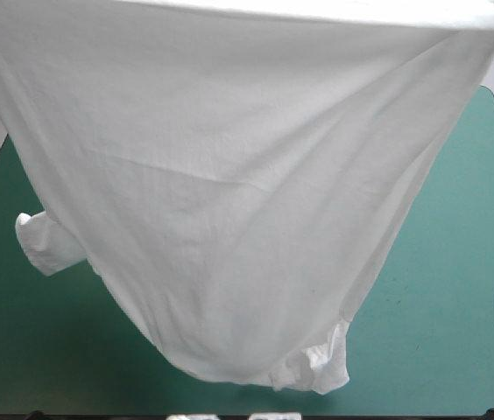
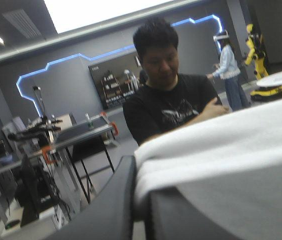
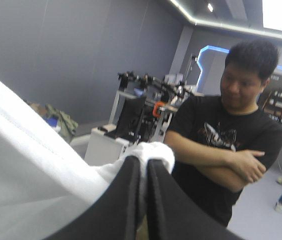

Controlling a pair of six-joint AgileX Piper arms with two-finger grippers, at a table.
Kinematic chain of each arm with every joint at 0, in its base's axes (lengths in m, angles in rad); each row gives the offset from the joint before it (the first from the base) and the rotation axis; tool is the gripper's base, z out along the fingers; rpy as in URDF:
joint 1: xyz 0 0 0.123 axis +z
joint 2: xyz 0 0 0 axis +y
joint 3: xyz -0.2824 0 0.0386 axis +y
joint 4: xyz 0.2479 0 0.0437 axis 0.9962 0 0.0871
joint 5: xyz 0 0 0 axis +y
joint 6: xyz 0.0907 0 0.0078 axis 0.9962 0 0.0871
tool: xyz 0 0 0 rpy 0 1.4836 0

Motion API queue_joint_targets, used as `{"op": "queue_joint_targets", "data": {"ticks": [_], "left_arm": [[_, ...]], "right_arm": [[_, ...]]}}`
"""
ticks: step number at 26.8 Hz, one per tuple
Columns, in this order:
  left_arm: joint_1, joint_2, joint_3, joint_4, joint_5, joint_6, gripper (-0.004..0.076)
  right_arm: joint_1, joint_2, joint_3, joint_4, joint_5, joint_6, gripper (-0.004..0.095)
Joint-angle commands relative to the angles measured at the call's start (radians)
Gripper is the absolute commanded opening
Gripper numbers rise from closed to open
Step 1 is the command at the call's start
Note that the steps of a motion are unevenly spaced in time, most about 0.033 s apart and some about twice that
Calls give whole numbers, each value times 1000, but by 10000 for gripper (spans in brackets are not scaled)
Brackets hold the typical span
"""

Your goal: Fold the cloth

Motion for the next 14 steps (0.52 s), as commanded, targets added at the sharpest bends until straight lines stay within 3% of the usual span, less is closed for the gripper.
{"op": "queue_joint_targets", "data": {"ticks": [1,8,11,14], "left_arm": [[-2,30,94,22,-80,-51,-9],[-2,156,214,221,-299,-199,-9],[0,246,214,379,-424,-308,-9],[41,345,201,621,-662,-573,-9]], "right_arm": [[-1,82,-15,-58,4,43,-13],[-1,259,-15,-293,-105,152,-17],[-9,347,-15,-417,-212,203,-18],[-92,430,-15,-429,-451,243,-17]]}}
